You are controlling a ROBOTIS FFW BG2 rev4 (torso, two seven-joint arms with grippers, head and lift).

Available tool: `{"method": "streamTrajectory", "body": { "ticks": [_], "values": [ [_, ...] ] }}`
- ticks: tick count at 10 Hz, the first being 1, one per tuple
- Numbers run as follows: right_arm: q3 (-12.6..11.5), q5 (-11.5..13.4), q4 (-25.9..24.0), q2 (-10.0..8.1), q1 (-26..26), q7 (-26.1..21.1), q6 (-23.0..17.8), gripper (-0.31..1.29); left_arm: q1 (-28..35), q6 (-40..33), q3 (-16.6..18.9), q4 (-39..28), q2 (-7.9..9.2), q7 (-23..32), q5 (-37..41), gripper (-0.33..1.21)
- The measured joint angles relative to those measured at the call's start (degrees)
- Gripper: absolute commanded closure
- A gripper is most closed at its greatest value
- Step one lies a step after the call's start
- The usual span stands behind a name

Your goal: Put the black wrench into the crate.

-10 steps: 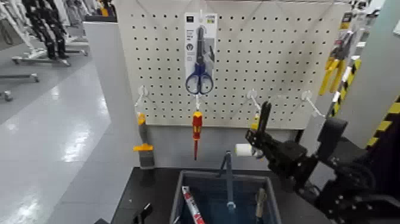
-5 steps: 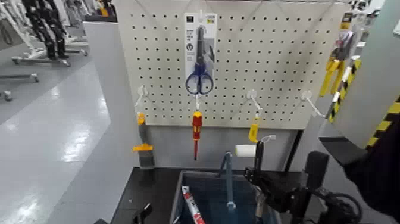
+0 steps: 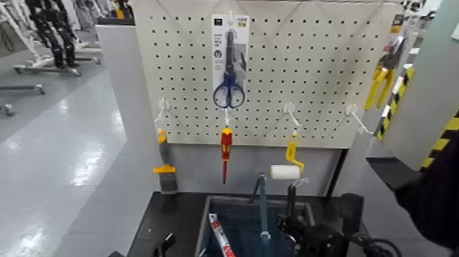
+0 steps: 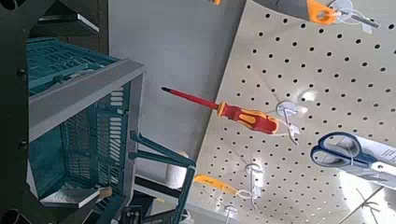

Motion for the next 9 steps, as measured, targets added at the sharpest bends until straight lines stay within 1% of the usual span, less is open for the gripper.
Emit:
{"method": "streamTrajectory", "body": {
  "ticks": [1, 2, 4, 8, 9],
  "values": [
    [-0.14, 0.0, 0.56, 0.26, -0.03, 0.09, 0.76, 0.34, 0.0, 0.0, -0.03, 0.0, 0.0, 0.0, 0.0, 0.09],
    [-0.63, -0.09, 0.71, 0.56, -0.06, 0.22, 1.65, -0.05, 0.0, 0.0, -0.02, 0.0, 0.0, 0.0, 0.0, 0.09],
    [-1.11, -0.52, 0.75, 0.78, -0.05, 0.37, 1.24, -0.04, 0.0, -0.03, 0.05, 0.0, 0.0, 0.0, 0.01, 0.09],
    [-1.04, -0.59, 0.73, 0.83, 0.03, 0.54, -0.09, -0.03, -0.02, -0.05, 0.1, 0.0, 0.0, -0.02, 0.0, 0.09],
    [-1.06, -0.56, 0.63, 0.82, 0.21, 0.36, -1.18, -0.02, -0.02, -0.01, 0.14, 0.0, 0.0, -0.02, 0.0, 0.09]
  ]
}}
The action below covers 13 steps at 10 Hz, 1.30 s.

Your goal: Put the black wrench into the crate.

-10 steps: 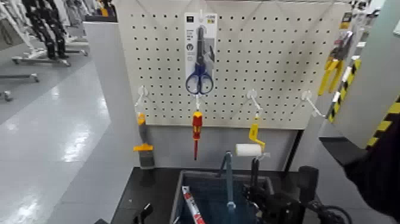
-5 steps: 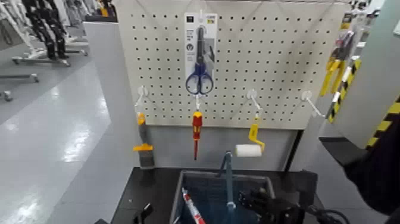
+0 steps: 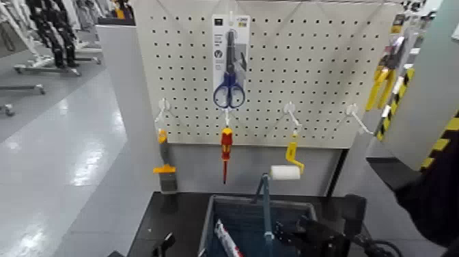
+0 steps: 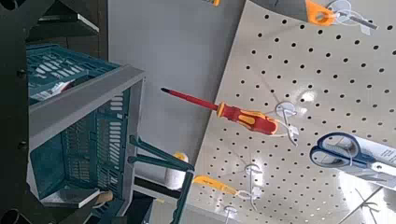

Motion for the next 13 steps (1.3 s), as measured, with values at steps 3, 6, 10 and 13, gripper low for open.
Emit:
{"method": "streamTrajectory", "body": {
  "ticks": [3, 6, 10, 13],
  "values": [
    [0.02, 4.24, -2.31, -0.02, 3.26, -2.16, -8.65, -0.01, 0.05, -0.08, 0.04, 0.0, 0.0, -0.06, 0.0, 0.09],
    [1.48, 6.82, -6.37, -0.22, 9.83, -5.18, -22.89, 0.02, 0.29, -0.29, 0.21, -0.01, -0.03, -0.07, 0.0, 0.09],
    [2.24, 8.85, -8.87, -0.26, 23.46, -17.66, -35.14, 0.04, 0.74, -0.55, 0.49, -0.19, -0.07, -0.07, 0.0, 0.09],
    [3.0, 8.65, -8.1, -0.02, 27.91, -21.3, -41.64, 0.08, 1.06, -0.65, 0.81, -0.35, -0.13, -0.06, -0.09, 0.09]
  ]
}}
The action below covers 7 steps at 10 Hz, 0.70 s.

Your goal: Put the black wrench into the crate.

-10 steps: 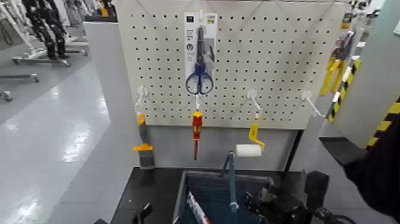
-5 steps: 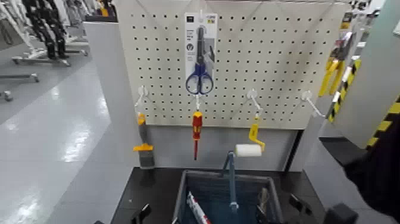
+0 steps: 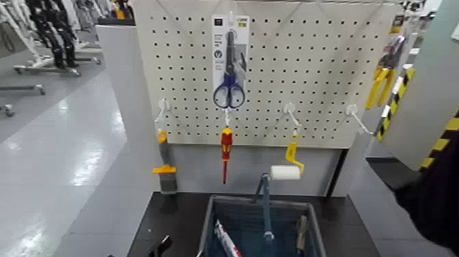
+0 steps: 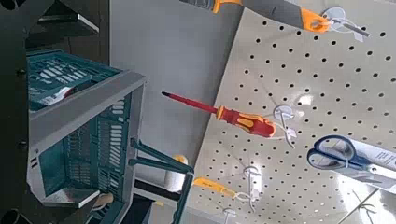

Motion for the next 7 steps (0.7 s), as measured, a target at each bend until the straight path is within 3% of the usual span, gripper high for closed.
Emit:
{"method": "streamTrajectory", "body": {
  "ticks": [7],
  "values": [
    [-0.01, 0.37, -0.69, -0.34, 0.25, -0.2, 1.96, 0.08, 0.19, 0.14, 0.28, -0.27, 0.04, -0.01, -0.52, 0.09]
  ]
}}
